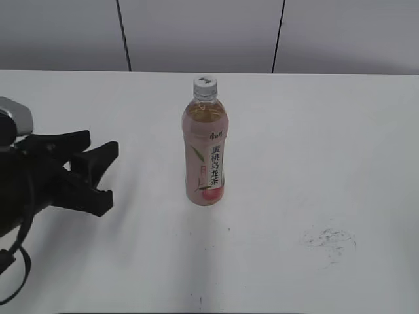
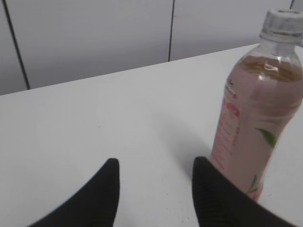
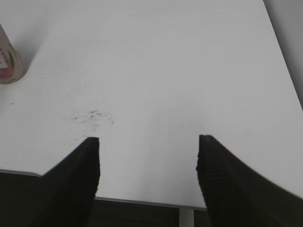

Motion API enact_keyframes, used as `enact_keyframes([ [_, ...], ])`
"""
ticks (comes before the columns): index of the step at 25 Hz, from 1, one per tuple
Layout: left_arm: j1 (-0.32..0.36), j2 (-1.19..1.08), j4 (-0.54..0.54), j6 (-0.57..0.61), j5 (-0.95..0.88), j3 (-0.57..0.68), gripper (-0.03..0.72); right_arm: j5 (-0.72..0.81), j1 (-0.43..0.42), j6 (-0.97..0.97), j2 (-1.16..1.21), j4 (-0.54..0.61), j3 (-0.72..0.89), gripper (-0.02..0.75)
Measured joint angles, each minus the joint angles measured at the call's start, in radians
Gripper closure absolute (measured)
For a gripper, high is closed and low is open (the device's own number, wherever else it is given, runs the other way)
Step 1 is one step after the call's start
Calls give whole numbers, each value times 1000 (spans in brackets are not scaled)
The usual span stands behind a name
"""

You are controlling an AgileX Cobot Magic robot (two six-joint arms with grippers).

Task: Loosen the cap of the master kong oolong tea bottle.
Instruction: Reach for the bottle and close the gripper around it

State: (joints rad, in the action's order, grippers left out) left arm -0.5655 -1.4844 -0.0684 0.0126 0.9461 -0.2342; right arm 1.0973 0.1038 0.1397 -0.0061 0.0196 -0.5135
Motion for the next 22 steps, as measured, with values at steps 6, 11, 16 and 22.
enact_keyframes([
  [6,0,-210,238,-13,219,1,293,0,0,0,0,0,0,258],
  [11,0,-378,314,-13,241,-40,79,0,0,0,0,0,0,269],
  [16,0,-416,368,-13,243,-130,59,0,0,0,0,0,0,269],
  [22,0,-417,404,-13,202,-268,73,0,0,-3,0,0,0,270],
])
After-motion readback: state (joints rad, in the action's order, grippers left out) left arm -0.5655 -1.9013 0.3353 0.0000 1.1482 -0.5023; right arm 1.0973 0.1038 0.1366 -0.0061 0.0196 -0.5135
